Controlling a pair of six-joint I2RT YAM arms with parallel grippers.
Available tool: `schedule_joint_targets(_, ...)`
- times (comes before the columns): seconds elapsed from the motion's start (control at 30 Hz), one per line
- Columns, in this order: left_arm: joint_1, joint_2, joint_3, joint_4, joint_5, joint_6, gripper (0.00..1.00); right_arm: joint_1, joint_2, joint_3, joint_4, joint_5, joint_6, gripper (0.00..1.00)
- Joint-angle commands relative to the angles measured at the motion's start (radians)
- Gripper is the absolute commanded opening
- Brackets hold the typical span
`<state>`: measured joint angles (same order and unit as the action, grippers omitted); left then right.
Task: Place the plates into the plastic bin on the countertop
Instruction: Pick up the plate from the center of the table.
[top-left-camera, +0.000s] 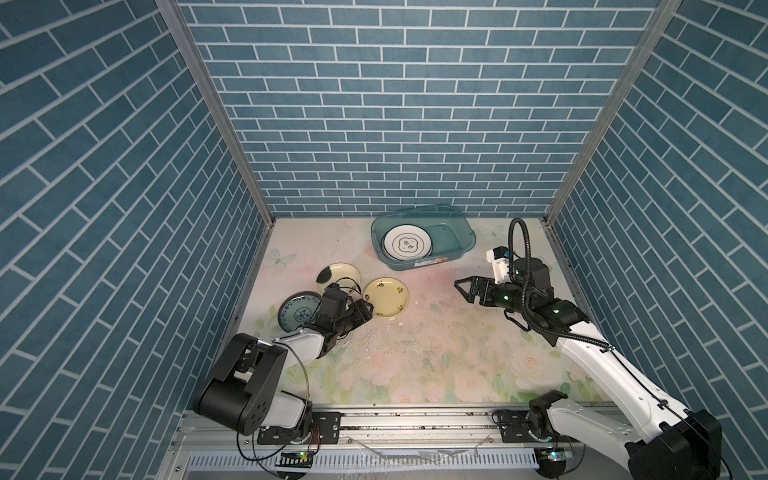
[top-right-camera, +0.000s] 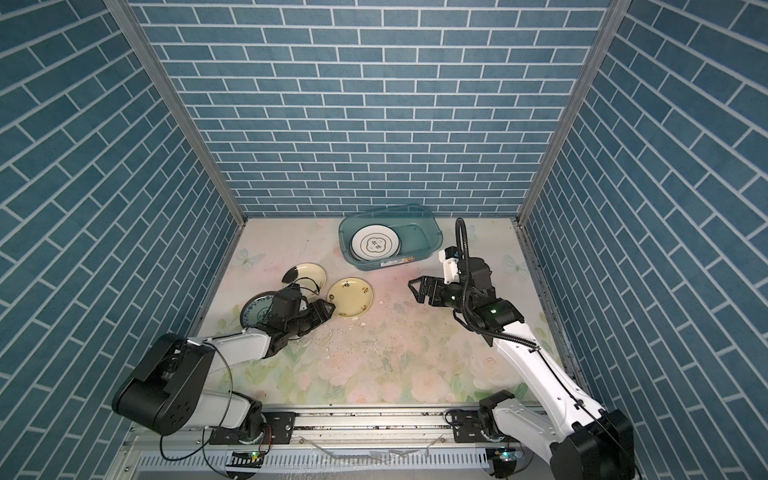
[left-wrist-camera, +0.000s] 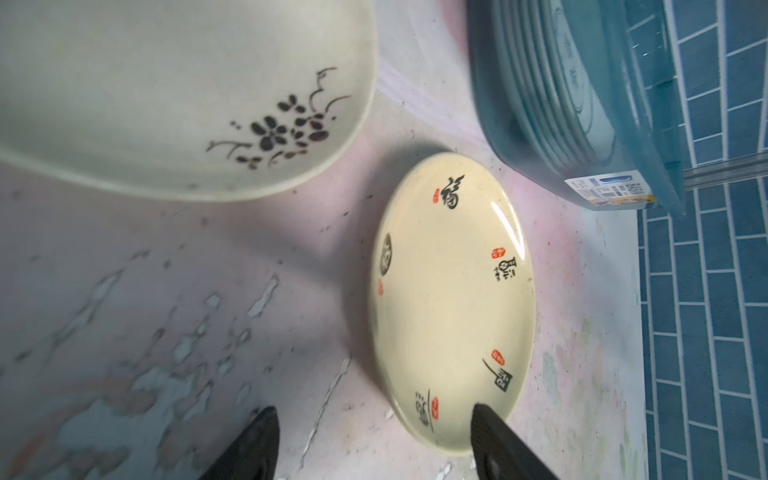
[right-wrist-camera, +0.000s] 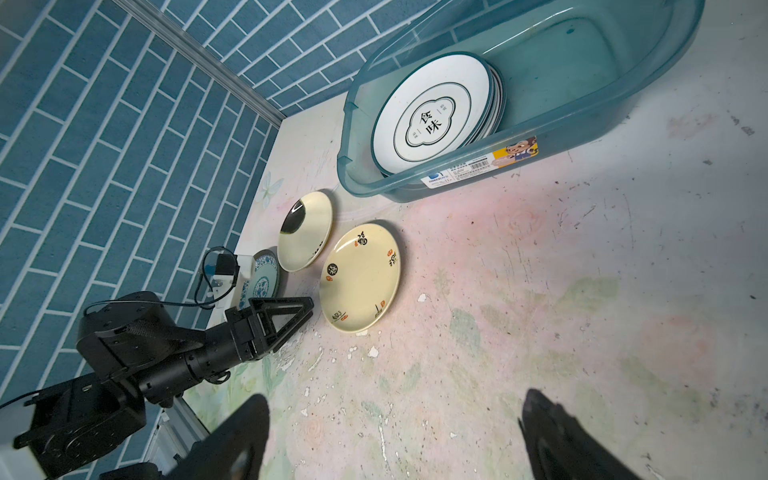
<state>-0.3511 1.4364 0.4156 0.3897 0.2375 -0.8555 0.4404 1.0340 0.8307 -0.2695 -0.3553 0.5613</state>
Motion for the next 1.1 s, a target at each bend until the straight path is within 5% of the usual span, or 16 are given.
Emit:
schedule_joint_targets(0.0, 0.006, 0.083, -0.006, 0.076, 0.032, -0.033, 0.69, 0.003, -0.012, -0.007, -0.017, -0.023, 0.033, 0.94)
schedule_joint_targets(0.2, 0.004, 0.18, 0.021, 0.118, 0.029, -0.05, 0.55, 0.003, -0.019, -0.031, -0.025, -0.018, 0.048, 0.93)
schedule_joint_targets(0.37, 0.001, 0.225, 0.045, 0.113, 0.036, -0.045, 0.32, 0.003, -0.032, -0.05, -0.029, 0.007, 0.055, 0.93)
schedule_joint_targets(0.6, -0.023, 0.242, 0.116, 0.035, 0.051, 0.018, 0.18, 0.002, -0.032, -0.055, -0.045, 0.01, 0.055, 0.93)
schedule_joint_targets(0.73, -0.025, 0.255, 0.12, 0.065, 0.08, 0.017, 0.0, 0.003, -0.034, -0.061, -0.054, 0.013, 0.058, 0.93)
schedule_joint_targets(1.07, -0.032, 0.215, 0.116, 0.025, 0.061, 0.028, 0.0, 0.003, -0.052, -0.03, -0.092, 0.018, 0.049, 0.93)
